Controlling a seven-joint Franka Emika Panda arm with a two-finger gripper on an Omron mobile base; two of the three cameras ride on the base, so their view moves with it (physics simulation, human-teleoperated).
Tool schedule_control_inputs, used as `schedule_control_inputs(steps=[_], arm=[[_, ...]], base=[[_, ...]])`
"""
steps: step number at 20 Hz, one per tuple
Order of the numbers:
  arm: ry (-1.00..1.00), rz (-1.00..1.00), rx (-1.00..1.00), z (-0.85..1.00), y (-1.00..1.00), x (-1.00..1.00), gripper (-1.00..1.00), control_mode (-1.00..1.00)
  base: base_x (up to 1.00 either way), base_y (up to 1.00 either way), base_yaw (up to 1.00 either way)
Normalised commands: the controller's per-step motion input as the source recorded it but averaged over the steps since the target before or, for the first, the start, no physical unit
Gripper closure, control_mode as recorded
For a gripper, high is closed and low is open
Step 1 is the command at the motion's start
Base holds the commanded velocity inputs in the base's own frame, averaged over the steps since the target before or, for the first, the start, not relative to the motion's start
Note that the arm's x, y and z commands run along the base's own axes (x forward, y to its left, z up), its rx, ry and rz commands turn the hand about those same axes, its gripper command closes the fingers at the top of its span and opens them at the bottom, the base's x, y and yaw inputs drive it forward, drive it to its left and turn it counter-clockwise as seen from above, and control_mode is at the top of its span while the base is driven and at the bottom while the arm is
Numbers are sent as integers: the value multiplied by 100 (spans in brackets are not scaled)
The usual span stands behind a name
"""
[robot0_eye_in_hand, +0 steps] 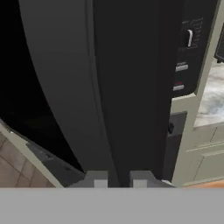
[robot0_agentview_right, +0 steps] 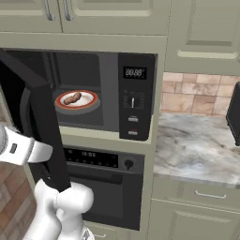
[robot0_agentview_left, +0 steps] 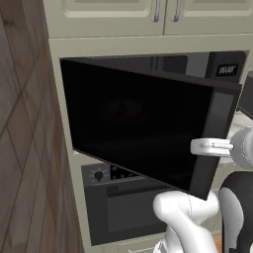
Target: Retrieve the reheated potato from the microwave, then place the potato, cheese, and condiment on the cutting board.
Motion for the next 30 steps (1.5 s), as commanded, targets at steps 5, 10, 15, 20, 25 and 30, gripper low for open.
schedule_control_inputs(steps=[5,10,15,20,25,30], arm=[[1,-1,1,1,33,-12,-100,-100],[4,4,8,0,-6,-25,-100,-100],[0,20,17,0,-8,-62,-100,-100],[1,16,27,4,-28,-30,-100,-100],[21,2,25,25,-34,-27,-100,-100],[22,0,22,28,-31,-16,-100,-100]], base=[[0,0,0],[0,0,0],[0,0,0],[0,0,0],[0,0,0],[0,0,0]])
